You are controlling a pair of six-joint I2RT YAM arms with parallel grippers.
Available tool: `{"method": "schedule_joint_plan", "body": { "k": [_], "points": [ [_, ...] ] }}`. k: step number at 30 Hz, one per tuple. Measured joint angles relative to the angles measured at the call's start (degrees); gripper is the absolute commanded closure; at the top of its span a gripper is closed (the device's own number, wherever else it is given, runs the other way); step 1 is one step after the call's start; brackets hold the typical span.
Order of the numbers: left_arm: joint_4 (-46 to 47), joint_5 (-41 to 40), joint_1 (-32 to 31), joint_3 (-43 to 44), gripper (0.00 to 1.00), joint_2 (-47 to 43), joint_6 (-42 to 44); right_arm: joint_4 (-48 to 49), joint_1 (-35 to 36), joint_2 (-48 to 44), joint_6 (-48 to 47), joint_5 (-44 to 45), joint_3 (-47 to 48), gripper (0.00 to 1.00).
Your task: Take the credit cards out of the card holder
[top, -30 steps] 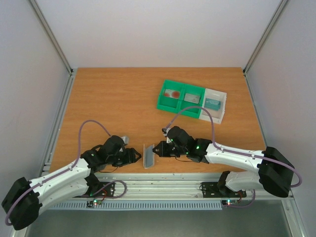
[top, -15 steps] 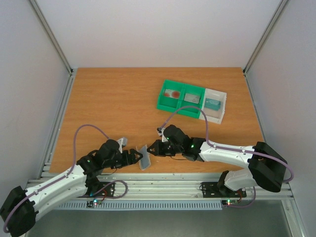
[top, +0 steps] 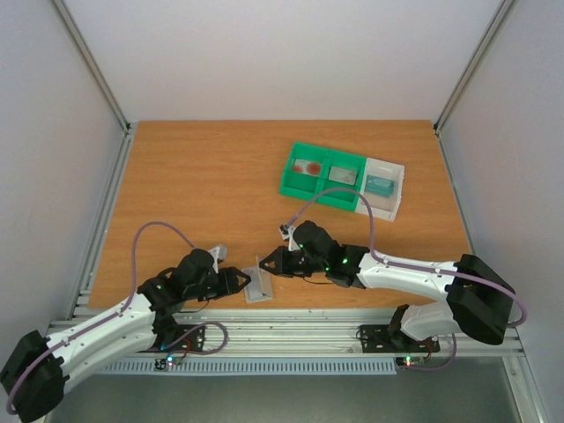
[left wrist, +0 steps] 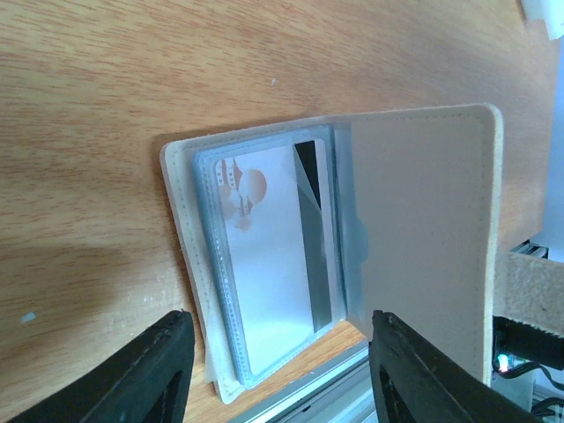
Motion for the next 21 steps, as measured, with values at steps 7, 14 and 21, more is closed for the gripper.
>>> {"method": "schedule_joint_plan", "body": {
  "k": [7, 14, 21],
  "points": [
    [0.04, -0.02, 0.0, 0.0, 0.44, 0.04, 0.0, -3.08, 0.0, -1.86, -0.33, 1.99, -0.07, 0.99],
    [-1.86, -1.51, 0.0, 0.04, 0.41, 1.81, 0.31, -13.09, -0.7, -6.4, -2.86, 8.68, -1.57, 0.99],
    [-1.38, -1.84, 0.0, 0.13, 0.41, 5.99, 0.7, -18.58, -1.9, -7.8, -5.64, 13.05, -4.63, 0.99]
  ]
}}
